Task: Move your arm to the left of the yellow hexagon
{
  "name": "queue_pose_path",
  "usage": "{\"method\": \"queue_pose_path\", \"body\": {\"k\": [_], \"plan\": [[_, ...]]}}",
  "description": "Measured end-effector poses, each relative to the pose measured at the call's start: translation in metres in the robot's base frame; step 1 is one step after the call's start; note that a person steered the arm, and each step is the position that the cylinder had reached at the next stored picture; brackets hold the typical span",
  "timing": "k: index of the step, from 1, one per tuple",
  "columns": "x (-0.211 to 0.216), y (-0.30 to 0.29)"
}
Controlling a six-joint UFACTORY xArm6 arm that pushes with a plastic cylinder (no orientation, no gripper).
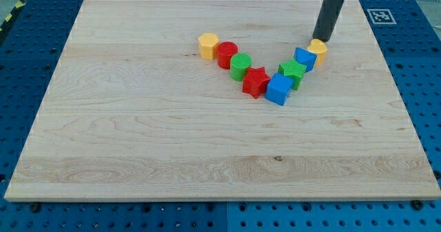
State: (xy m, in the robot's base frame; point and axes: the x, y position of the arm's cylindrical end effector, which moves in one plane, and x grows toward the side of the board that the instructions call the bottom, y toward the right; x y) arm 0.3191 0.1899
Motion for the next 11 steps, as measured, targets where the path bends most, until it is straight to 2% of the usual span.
{"method": "queue_pose_path", "body": {"k": [4,8,9,10,11], "plan": [[0.000,-0.011],[-0.013,-0.305],[-0.010,-0.334],[0.030,-0.333],[0.043,-0.303]]}}
